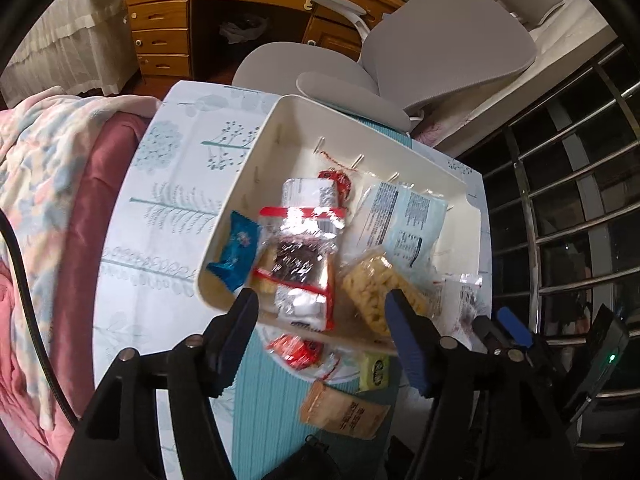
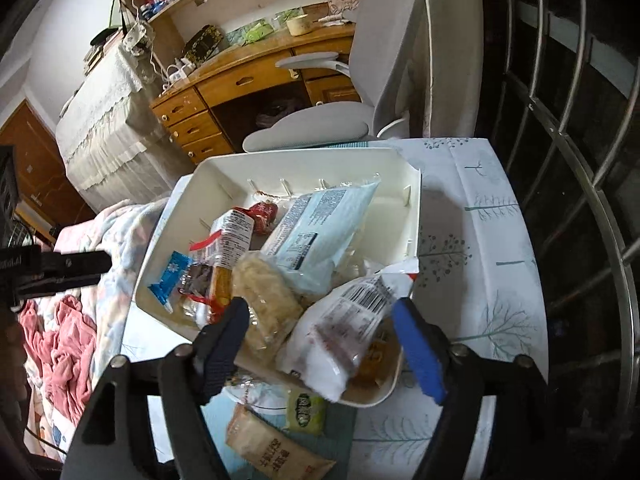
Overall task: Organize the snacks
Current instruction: 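Open both tools to release the bags into the tray, then move both open tools from the tray to the remaining snacks, then grasp the red-wrapped round snack with the left tool while the right tool grasps the brown biscuit packet, then lift both held snacks and carry them over the white tray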
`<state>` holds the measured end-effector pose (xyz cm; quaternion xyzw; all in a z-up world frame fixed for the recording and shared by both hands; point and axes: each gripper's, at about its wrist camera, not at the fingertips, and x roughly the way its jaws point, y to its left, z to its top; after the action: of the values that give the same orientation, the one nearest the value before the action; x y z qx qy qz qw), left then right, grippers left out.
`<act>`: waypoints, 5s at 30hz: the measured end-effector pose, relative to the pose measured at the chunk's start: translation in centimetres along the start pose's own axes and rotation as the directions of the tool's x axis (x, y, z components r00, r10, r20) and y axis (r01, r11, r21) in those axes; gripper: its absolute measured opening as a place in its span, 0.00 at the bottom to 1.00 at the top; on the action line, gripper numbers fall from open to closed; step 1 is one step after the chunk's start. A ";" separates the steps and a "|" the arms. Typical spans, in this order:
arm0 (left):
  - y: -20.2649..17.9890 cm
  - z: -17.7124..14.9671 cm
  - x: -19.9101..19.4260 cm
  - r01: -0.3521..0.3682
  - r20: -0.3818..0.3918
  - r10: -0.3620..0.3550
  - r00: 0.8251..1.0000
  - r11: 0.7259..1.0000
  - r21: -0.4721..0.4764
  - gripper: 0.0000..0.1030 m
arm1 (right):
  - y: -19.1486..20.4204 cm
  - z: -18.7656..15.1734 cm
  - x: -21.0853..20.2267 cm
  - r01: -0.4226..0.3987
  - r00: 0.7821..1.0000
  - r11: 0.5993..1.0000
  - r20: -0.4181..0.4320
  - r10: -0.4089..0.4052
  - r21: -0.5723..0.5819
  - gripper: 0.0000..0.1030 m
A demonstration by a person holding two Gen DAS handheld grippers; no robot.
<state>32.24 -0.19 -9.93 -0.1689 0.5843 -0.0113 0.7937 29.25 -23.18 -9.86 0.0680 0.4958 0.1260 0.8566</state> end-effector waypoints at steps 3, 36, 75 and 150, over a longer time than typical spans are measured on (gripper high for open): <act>1.1 -0.9 -1.4 -0.007 -0.002 0.007 1.000 1.000 0.023 0.74 | 1.1 -0.6 -1.0 0.015 1.000 0.999 0.019 -0.016 0.029 0.74; 14.4 -9.5 -9.6 0.023 -0.032 -0.012 0.999 0.932 0.362 0.80 | 10.7 -16.0 -2.9 -0.018 0.999 0.808 -0.016 0.033 0.589 0.75; -2.3 -10.5 9.7 -0.037 -0.056 0.100 0.993 0.740 0.671 0.80 | -2.6 -21.6 6.2 0.221 0.942 0.155 -0.252 0.223 0.963 0.75; 11.0 -11.8 7.4 -0.047 -0.102 0.107 0.989 0.881 0.471 0.59 | 8.6 -16.8 10.6 0.320 0.867 0.423 -0.442 0.230 0.848 0.57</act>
<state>21.61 5.55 -22.88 0.0514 0.6192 -0.1305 0.7726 18.48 -12.04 -24.96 0.4679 0.6873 -0.1713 0.5285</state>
